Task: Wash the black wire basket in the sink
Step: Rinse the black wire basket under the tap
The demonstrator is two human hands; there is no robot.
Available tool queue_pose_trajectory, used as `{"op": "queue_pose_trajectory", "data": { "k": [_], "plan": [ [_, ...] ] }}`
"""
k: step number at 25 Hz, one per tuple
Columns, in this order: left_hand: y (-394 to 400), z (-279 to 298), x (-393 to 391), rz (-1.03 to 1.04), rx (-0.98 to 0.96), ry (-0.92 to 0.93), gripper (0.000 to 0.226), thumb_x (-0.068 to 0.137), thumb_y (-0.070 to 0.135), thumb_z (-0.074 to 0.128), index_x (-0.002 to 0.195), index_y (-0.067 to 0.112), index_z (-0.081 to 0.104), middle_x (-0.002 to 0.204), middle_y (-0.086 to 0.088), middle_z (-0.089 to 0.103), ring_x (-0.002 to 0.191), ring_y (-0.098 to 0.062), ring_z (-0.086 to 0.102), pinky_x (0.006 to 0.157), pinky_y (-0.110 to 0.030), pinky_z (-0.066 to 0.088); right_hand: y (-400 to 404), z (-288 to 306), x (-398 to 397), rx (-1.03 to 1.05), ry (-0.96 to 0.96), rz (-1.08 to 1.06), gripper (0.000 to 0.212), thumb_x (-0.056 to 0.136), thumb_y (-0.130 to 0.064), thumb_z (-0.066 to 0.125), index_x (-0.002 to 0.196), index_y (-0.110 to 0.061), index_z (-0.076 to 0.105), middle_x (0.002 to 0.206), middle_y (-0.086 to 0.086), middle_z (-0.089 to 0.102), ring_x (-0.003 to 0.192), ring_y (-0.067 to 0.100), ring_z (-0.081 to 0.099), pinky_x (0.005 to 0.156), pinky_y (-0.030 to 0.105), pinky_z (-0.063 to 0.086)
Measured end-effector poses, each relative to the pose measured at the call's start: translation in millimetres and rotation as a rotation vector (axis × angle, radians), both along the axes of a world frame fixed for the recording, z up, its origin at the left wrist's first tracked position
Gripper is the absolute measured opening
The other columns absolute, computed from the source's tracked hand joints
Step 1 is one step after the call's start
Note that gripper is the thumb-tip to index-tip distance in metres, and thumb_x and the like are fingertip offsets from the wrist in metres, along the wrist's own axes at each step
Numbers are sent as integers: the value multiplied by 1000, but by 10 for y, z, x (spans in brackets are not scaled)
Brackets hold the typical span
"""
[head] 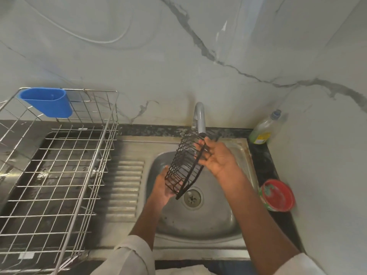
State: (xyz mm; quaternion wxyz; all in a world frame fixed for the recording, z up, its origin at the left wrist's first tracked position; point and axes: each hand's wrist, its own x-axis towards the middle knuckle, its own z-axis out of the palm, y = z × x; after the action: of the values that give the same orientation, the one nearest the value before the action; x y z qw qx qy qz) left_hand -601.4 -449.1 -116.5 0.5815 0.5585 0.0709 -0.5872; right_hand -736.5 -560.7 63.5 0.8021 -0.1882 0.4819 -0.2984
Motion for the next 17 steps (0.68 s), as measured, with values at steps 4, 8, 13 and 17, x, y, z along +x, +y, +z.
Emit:
{"op": "queue_pose_trajectory", "data": {
  "k": [4, 8, 13, 17],
  "plan": [
    [71, -30, -48, 11, 49, -117, 61, 94, 72, 59, 115, 16, 73, 111, -10, 79, 108, -33, 76, 100, -51, 50, 5, 6, 60, 133, -216, -144, 8, 96, -7, 67, 89, -4, 67, 89, 9, 69, 98, 23, 66, 117, 57, 35],
    [26, 15, -120, -34, -75, -194, 55, 93, 53, 74, 136, 22, 60, 128, -6, 73, 114, -25, 75, 100, -58, 53, -94, -59, 12, 149, -303, -231, 8, 92, -11, 73, 96, -5, 68, 98, 9, 70, 121, 26, 65, 117, 55, 38],
    [-254, 40, -86, -73, 47, -409, 30, 110, 10, 53, 139, 13, 61, 123, -4, 73, 92, -26, 81, 83, -54, 64, -230, -164, -238, 70, -246, -257, 13, 92, -15, 75, 101, -6, 70, 103, 8, 74, 124, 26, 67, 116, 53, 41],
    [-559, 133, -152, -130, 31, -472, 29, 112, 10, 48, 137, 15, 63, 118, -4, 75, 86, -26, 81, 80, -59, 63, -241, -152, -596, -132, 195, -185, 28, 95, -37, 73, 96, -10, 66, 98, 10, 75, 100, 24, 74, 94, 42, 58]
  ]
}}
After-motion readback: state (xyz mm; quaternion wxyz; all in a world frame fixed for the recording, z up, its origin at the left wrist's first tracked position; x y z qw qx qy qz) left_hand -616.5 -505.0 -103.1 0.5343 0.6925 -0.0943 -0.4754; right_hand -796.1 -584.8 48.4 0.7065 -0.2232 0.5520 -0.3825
